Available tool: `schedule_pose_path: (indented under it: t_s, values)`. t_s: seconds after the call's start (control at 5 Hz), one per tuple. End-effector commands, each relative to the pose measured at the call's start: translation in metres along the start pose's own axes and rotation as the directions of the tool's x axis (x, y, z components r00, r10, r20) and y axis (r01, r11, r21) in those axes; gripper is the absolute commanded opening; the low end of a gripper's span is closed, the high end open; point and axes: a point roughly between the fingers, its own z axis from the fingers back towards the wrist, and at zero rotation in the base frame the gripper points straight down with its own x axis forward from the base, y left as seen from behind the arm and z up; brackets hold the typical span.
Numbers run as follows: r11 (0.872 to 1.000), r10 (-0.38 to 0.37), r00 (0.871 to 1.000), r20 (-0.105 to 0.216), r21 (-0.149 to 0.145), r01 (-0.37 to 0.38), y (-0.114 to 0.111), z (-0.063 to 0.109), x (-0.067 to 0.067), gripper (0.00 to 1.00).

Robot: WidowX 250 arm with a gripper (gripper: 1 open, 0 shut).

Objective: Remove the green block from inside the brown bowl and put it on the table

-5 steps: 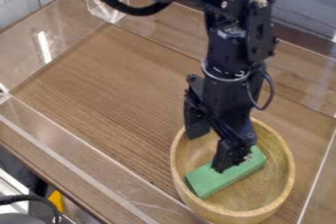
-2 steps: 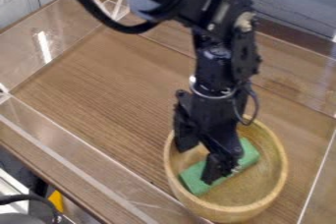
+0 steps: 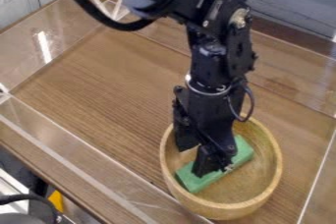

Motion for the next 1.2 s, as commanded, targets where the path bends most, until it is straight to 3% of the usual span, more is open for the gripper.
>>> schedule_pose_path:
  t_s: [0.0, 0.2, 1.0]
  values:
    - [1.000, 0.007, 0.999, 0.049, 0.010, -0.007, -0.012, 0.012, 0.010, 0.00]
    - [1.000, 0.028, 0.998, 0.060, 0.002, -0.028, -0.025, 0.018, 0.011, 0.00]
    - [1.000, 0.006, 0.995, 0.099, -0.020, -0.004, -0.007, 0.034, -0.005, 0.00]
